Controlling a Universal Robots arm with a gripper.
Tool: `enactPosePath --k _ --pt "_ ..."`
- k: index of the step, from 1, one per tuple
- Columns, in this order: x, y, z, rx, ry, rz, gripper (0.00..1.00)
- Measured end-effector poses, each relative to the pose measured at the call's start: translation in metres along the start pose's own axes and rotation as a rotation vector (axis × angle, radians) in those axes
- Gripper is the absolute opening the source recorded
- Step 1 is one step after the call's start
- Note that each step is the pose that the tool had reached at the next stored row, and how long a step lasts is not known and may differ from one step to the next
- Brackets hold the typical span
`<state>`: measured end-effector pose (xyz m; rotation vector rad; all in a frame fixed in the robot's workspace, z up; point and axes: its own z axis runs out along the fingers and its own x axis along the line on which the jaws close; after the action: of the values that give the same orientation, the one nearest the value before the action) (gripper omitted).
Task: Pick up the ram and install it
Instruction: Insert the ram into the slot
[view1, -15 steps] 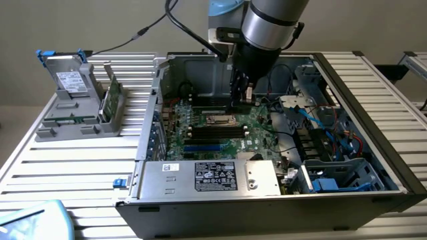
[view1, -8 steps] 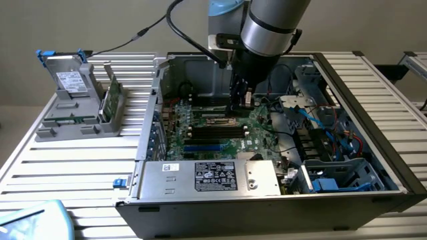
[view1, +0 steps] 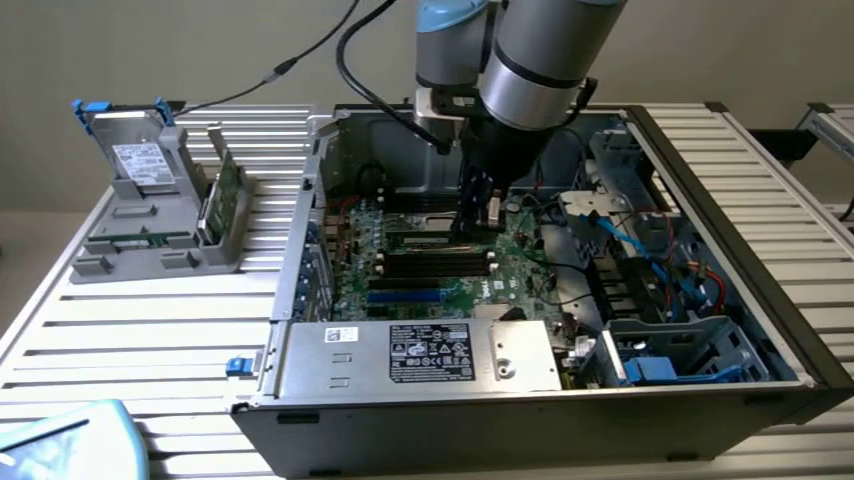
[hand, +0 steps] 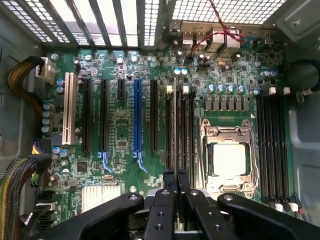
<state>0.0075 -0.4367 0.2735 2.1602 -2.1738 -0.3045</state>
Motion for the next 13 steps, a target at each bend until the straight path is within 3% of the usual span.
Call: enactPosePath --k 13 --pt "0.002 -0.0043 0.0232 0.0 0.0 0.0 0.13"
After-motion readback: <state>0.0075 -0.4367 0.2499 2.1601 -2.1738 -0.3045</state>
